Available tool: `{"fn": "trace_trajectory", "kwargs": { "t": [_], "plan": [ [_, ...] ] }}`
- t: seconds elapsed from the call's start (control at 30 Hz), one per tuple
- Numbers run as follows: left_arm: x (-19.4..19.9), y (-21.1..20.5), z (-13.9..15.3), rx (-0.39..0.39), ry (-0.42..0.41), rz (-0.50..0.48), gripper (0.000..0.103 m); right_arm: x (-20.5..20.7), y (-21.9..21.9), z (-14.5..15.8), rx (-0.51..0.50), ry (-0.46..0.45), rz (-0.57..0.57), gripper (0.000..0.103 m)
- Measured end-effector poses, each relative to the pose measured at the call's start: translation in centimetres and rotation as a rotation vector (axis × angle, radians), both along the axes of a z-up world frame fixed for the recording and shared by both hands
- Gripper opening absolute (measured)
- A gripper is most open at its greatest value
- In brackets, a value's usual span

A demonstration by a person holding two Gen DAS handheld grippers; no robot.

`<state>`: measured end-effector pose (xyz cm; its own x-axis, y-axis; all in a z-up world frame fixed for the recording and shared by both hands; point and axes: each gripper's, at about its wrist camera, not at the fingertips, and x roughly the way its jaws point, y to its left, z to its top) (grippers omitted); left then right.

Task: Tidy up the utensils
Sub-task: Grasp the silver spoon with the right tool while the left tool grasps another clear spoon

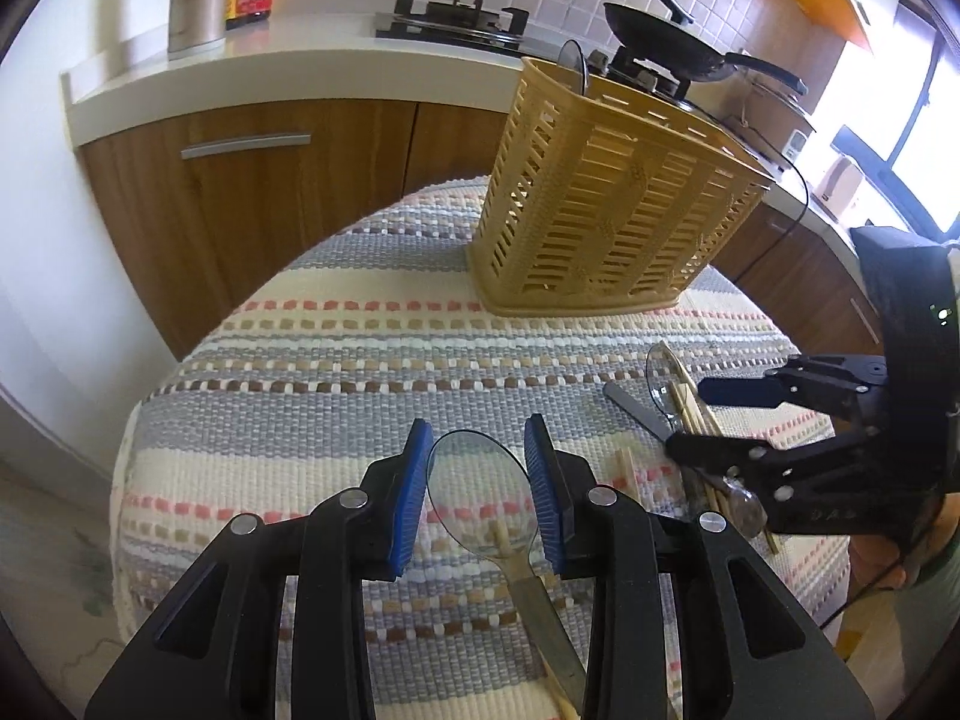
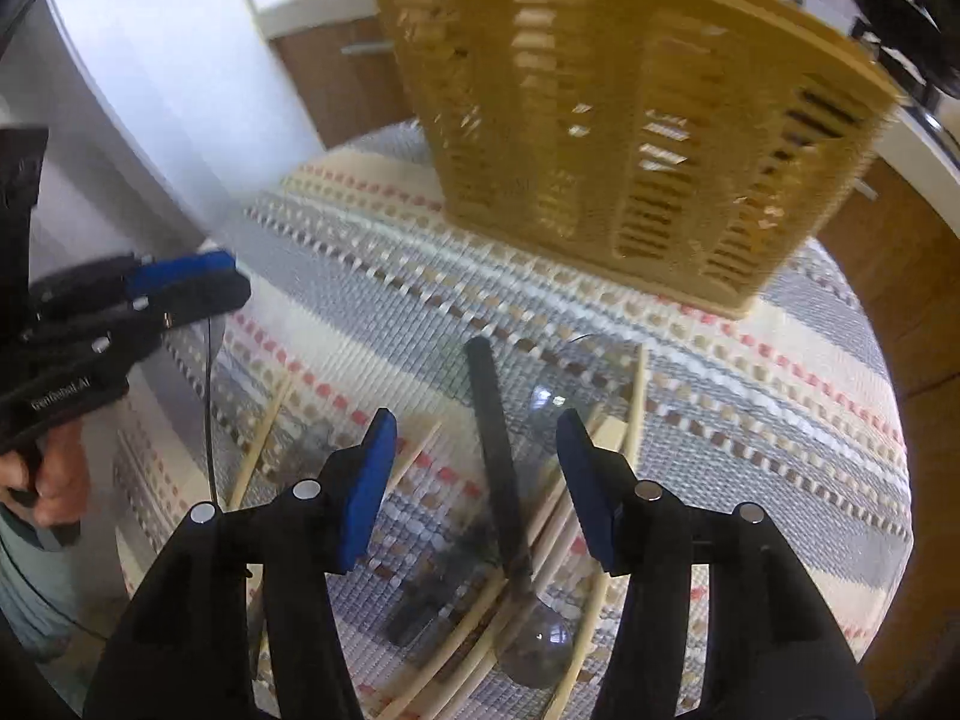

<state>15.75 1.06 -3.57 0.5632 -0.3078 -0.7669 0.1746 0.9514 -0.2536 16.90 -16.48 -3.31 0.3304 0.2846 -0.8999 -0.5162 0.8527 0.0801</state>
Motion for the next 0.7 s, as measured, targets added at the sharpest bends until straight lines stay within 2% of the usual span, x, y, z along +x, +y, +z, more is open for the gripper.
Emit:
{"fn": "trace_trajectory", "kwargs": {
  "t": [0.07,0.2,0.27,0.3,0.33,0.37,0.43,0.53,0.7],
  "plan": [
    [0.1,0.0,-0.2,-0.003,0.0,-0.004,0.03,0.2,0.9,-0.6,-0.039,-0.001,0.023,0.037],
    [0.2,-0.1,-0.4,-0.006,0.002,-0.008,0.03,1.1,2.5,-2.3,-0.126,0.028,0.054,0.029],
    [0.2,-0.2,-0.3,-0.002,-0.003,-0.013,0.03,1.4,2.8,-2.8,-0.133,0.038,0.053,0.027],
    [0.1,-0.3,-0.3,-0.001,-0.006,-0.016,0.03,1.4,3.0,-2.8,-0.136,0.044,0.056,0.022],
    [0.1,-0.4,-0.1,-0.001,-0.008,-0.021,0.03,1.4,3.0,-2.7,-0.16,0.031,0.043,0.011],
    [0.0,-0.5,0.0,0.0,-0.014,-0.024,0.03,1.5,2.9,-2.7,-0.154,0.039,0.041,0.01],
    [-0.3,-0.6,0.5,-0.002,-0.03,-0.028,0.03,1.6,2.8,-2.4,-0.116,0.044,0.036,0.01],
    [-1.1,-0.6,1.9,-0.02,-0.077,-0.04,0.03,0.0,1.2,-0.5,-0.042,0.003,0.031,0.01],
    [-2.9,-0.8,5.6,-0.037,-0.176,-0.062,0.03,-3.4,-1.9,3.7,0.14,-0.117,0.035,0.01]
  ]
}}
